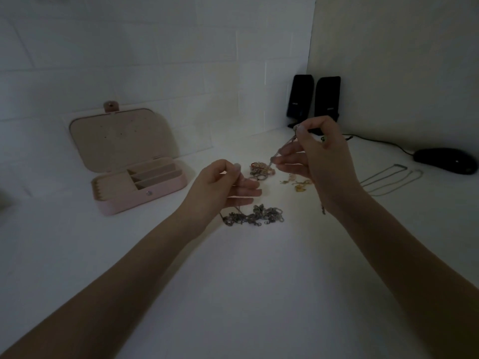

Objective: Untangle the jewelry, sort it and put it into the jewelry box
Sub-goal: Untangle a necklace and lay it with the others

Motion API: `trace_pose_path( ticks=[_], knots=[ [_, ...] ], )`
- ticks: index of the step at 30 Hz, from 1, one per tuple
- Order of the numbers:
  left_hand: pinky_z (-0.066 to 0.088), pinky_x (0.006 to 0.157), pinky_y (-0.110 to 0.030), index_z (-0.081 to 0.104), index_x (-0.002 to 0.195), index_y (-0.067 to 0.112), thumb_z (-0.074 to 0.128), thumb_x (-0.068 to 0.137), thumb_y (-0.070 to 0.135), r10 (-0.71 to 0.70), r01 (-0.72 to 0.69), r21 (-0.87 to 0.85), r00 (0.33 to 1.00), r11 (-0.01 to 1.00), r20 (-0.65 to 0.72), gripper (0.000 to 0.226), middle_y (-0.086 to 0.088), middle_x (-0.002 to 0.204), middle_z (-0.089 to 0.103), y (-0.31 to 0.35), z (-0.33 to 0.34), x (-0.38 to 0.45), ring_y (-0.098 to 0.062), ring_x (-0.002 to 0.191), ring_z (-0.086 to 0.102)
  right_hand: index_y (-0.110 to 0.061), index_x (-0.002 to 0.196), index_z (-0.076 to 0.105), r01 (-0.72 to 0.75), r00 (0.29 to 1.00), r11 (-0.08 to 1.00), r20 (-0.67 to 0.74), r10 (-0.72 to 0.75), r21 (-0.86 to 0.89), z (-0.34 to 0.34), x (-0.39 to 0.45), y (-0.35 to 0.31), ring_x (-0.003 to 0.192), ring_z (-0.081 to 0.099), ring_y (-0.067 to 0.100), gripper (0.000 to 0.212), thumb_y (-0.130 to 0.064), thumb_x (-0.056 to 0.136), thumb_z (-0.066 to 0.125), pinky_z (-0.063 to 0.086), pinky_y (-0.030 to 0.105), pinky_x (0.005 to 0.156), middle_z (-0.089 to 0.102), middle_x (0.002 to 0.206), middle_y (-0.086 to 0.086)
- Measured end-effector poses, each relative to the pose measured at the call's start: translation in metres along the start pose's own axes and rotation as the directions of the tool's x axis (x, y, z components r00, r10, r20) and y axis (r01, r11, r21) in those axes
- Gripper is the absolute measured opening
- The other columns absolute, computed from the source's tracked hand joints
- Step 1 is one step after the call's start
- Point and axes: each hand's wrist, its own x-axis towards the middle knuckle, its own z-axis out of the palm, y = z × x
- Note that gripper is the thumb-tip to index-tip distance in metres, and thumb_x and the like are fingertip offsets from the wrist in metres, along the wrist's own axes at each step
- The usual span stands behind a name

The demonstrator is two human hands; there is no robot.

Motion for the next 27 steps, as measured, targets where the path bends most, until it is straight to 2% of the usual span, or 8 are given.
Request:
trace_pose_path(
  ticks=[4,7,10,13,17,24,27],
  knots=[
    [0.059,0.07,-0.028,0.048,0.078,0.007,0.046,0.098,0.016,0.035,-0.035,-0.009,0.999,0.999,0.007,0.022,-0.01,0.079,0.071,-0.0013,0.0009,0.0007,-0.022,0.076,0.072,-0.01,0.094,0.047,0.014,0.998,1.0,0.057,-0.012,-0.026,0.0025,-0.0013,-0.0006,0.065,0.071,0.026,0.006,-0.014,0.099,0.047,0.059,0.031,0.06,0.067,0.061,0.005],
    [0.056,0.078,-0.027,0.058,0.089,0.008,0.058,0.088,0.015,0.068,-0.066,-0.027,0.996,0.997,0.061,0.008,-0.008,0.087,0.073,-0.0007,0.0019,0.0006,-0.02,0.086,0.071,-0.014,0.091,0.049,0.022,0.993,0.998,0.117,-0.016,-0.051,0.0057,-0.0037,-0.0007,0.064,0.07,0.023,0.006,-0.013,0.097,0.05,0.059,0.031,0.064,0.069,0.063,0.007],
    [0.054,0.088,-0.03,0.061,0.095,0.01,0.068,0.07,0.016,0.104,-0.097,-0.083,0.991,0.992,0.084,0.026,-0.008,0.086,0.074,0.0,0.0016,-0.0004,-0.018,0.089,0.07,-0.015,0.09,0.052,0.051,0.988,0.993,0.154,-0.034,-0.111,0.008,-0.006,-0.0009,0.064,0.069,0.021,0.005,-0.013,0.095,0.053,0.059,0.031,0.066,0.071,0.064,0.007],
    [0.055,0.084,-0.03,0.06,0.092,0.009,0.07,0.065,0.011,0.092,-0.075,-0.166,0.991,0.983,0.099,0.029,-0.011,0.081,0.073,0.0022,0.0013,-0.0018,-0.02,0.083,0.071,-0.016,0.09,0.054,0.062,0.985,0.985,0.171,-0.034,-0.159,0.009,-0.0066,-0.0007,0.063,0.069,0.017,0.005,-0.014,0.094,0.055,0.059,0.029,0.067,0.071,0.063,0.004],
    [0.057,0.081,-0.03,0.059,0.086,0.007,0.067,0.073,-0.002,0.094,-0.08,-0.136,0.99,0.988,0.105,0.017,-0.004,0.068,0.07,0.0028,0.0012,-0.0013,-0.017,0.074,0.07,-0.018,0.086,0.057,0.025,0.981,0.985,0.195,0.008,-0.169,0.0092,-0.0067,-0.0003,0.059,0.063,0.012,0.007,-0.017,0.092,0.058,0.055,0.024,0.064,0.067,0.059,-0.001],
    [0.056,0.085,-0.035,0.064,0.082,0.004,0.052,0.087,-0.01,0.058,-0.05,-0.06,0.989,0.997,0.14,0.019,0.001,0.061,0.063,0.0032,0.0023,-0.0025,-0.01,0.063,0.063,-0.017,0.088,0.057,-0.084,0.963,0.986,0.243,0.118,-0.146,0.0089,-0.0074,0.0006,0.056,0.058,0.008,0.005,-0.018,0.093,0.057,0.051,0.02,0.057,0.06,0.061,-0.001],
    [0.058,0.073,-0.031,0.058,0.072,0.003,0.043,0.089,-0.008,0.003,0.007,-0.065,0.988,0.998,0.152,0.025,-0.002,0.06,0.057,0.0048,0.0052,-0.0021,-0.012,0.061,0.059,-0.015,0.091,0.057,-0.116,0.953,0.98,0.262,0.155,-0.159,0.0087,-0.0066,0.0014,0.053,0.051,0.008,0.004,-0.018,0.094,0.055,0.046,0.019,0.053,0.054,0.055,-0.004]
  ],
)
